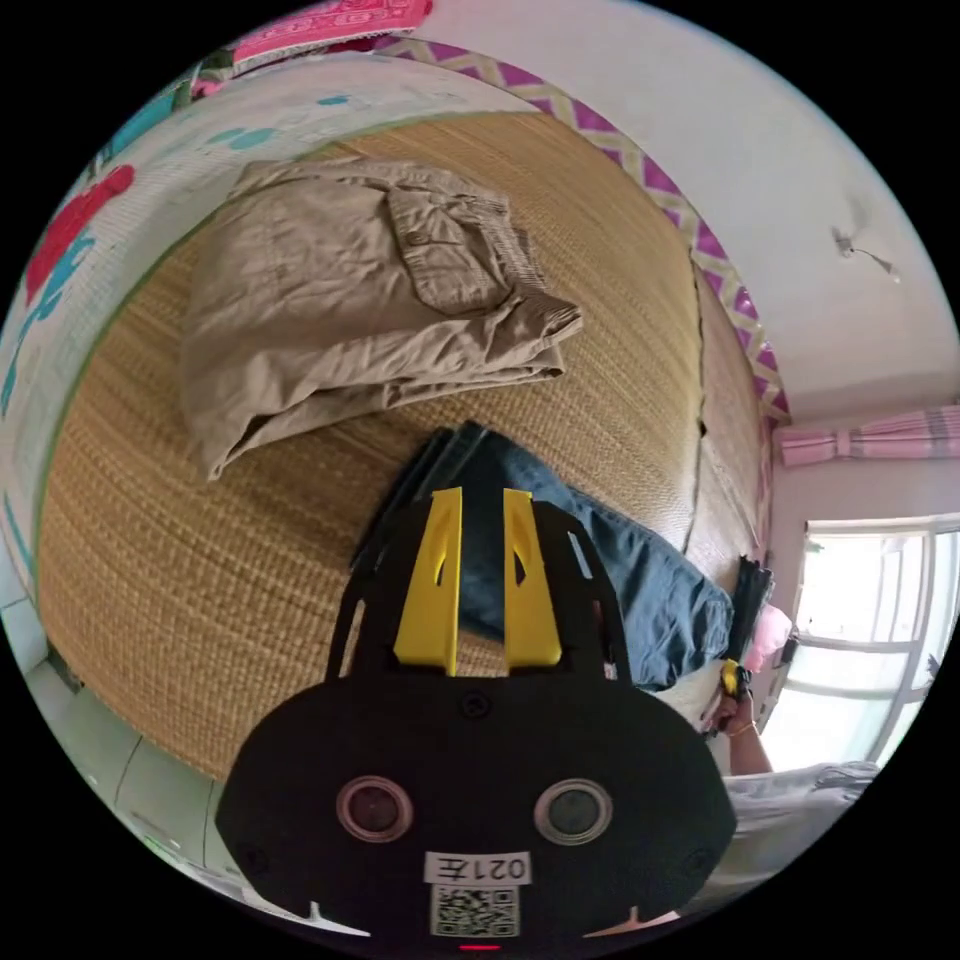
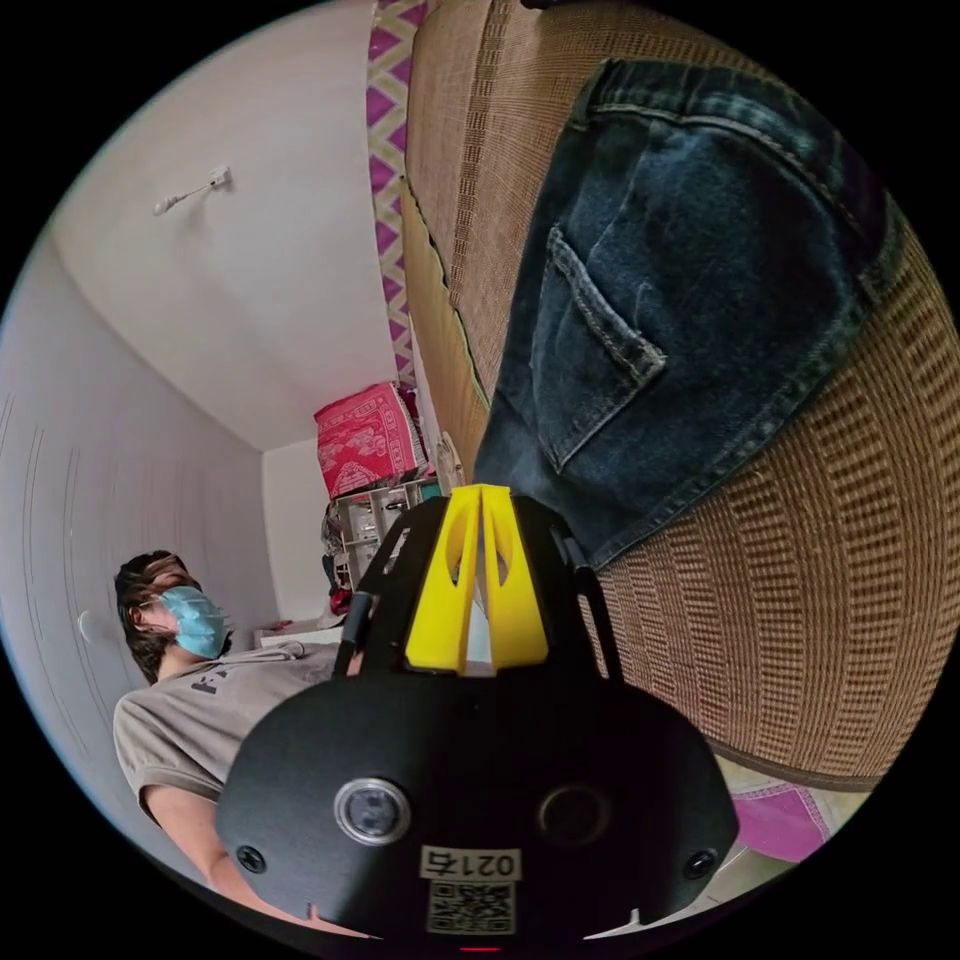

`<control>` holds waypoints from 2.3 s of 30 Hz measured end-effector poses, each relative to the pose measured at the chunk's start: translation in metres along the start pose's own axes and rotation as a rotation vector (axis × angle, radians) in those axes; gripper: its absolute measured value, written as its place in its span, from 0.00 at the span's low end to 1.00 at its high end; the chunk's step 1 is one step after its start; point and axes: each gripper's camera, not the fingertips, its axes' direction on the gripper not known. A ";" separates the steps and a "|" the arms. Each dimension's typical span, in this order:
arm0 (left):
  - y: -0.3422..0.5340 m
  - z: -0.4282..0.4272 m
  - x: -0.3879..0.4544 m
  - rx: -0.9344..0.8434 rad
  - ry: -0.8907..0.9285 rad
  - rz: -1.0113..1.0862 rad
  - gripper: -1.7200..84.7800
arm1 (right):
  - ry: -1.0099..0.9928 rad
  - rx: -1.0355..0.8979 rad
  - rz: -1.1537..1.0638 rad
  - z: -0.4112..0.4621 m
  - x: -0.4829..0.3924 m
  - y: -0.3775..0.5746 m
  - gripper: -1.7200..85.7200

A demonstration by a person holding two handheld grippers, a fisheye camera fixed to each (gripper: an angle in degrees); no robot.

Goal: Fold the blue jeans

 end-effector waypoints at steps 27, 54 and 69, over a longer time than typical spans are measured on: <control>0.158 -0.015 -0.149 0.040 0.523 -0.366 0.12 | 0.003 -0.028 0.006 0.004 -0.063 0.040 0.01; 0.190 -0.092 -0.211 0.209 0.568 -0.489 0.02 | 0.031 -0.037 -0.002 -0.031 -0.116 0.039 0.01; 0.191 -0.139 -0.239 0.264 0.660 -0.480 0.02 | 0.048 -0.036 -0.023 -0.054 -0.129 0.038 0.01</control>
